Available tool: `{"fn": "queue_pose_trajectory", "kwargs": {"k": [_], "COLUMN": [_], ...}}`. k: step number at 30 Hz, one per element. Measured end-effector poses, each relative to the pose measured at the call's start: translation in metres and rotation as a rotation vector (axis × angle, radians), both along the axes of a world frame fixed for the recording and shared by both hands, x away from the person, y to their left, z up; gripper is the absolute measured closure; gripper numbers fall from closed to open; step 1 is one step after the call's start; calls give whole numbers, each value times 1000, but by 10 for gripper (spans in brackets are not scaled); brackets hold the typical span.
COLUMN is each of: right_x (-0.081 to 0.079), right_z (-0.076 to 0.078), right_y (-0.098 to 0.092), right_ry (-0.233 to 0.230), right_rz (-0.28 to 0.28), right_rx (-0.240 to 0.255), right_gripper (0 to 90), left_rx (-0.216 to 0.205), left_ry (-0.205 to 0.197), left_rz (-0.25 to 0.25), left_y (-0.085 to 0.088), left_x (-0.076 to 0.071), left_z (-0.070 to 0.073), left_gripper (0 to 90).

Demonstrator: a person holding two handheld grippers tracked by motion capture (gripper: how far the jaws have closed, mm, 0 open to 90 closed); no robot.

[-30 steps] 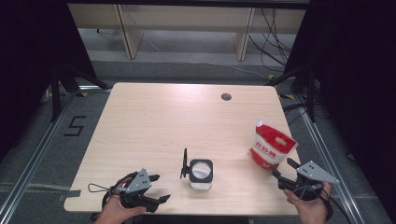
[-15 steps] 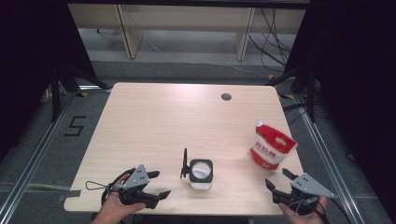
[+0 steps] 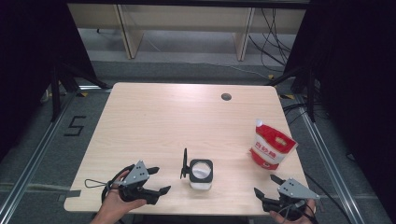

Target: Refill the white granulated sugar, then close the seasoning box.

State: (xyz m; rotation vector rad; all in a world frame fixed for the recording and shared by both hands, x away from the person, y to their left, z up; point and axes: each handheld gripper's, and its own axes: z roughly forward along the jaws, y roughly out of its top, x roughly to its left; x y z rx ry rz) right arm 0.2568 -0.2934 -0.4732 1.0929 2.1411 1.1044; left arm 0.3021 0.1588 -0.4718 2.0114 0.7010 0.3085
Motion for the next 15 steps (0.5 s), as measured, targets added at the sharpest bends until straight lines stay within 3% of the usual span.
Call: {"fn": "queue_pose_trajectory", "kwargs": {"k": [2, 3, 4, 6, 7, 9, 10, 11, 14, 15], "right_x": [2, 0, 1, 2, 3, 3, 4, 3, 5, 5], "right_z": [-1, -1, -2, -3, -3, -5, -5, -5, -6, -6], "right_y": [0, 2, 2, 2, 2, 3, 2, 4, 3, 4], "right_ry": [-29, 4, -6, -2, -23, 21, -10, 14, -8, -3], "right_rz": [15, 7, 18, 25, 34, 39, 43, 35, 53, 52], "right_rx": [-13, -1, -4, -12, -22, 5, -22, -11, -29, -23], "right_gripper": [255, 255, 254, 253, 252, 252, 252, 252, 252, 252], "left_rx": [16, 19, -3, -5, -3, -18, -21, -30, -46, -48], "left_ry": [-3, -6, -3, 1, -3, 0, 3, 8, 2, -22], "left_rz": [9, 6, 18, 29, 38, 51, 56, 62, 47, 26], "left_y": [1, 1, 0, 0, 0, 0, 0, 0, -1, -1], "left_x": [0, 1, 1, 2, 3, 5, 6, 7, 8, 8], "left_z": [3, 4, 4, 6, 8, 9, 10, 11, 14, 16], "left_gripper": [229, 230, 231, 231, 231, 232, 235, 246, 320, 396]}}
